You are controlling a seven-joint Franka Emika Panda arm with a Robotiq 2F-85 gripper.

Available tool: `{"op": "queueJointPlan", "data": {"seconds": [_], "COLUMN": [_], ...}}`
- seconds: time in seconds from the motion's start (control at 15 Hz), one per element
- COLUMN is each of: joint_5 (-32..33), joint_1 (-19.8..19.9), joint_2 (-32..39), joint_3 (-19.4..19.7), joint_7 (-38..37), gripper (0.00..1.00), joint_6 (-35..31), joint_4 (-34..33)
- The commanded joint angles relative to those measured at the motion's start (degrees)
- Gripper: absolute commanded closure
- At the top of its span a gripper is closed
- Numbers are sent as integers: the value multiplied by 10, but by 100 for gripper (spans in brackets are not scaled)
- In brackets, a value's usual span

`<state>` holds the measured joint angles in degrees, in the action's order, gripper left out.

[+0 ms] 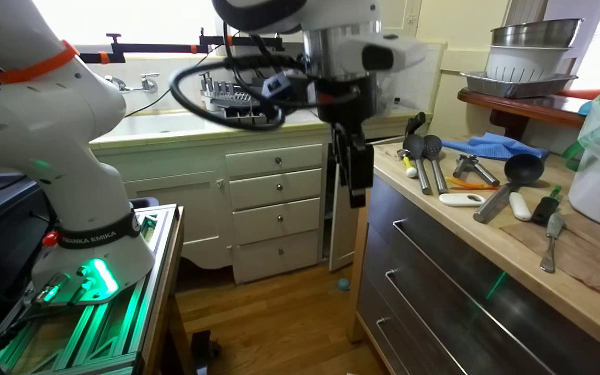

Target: Push closed the drawer

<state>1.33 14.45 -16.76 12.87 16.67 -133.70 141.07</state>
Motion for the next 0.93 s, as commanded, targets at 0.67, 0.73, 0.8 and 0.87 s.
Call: {"op": "queueJointPlan", "data": {"seconds": [0.67, 0.73, 0.8, 0.87], "joint_5": [93, 93, 93, 93], "joint_1": [-8, -7, -7, -7], "joint_2": [-196, -196, -196, -196], "joint_3": [-91, -91, -91, -91], "joint_7": [-199, -199, -199, -199], "gripper": [0, 0, 0, 0], "joint_6": [71, 71, 72, 72], "joint_4": [26, 28, 28, 29]}}
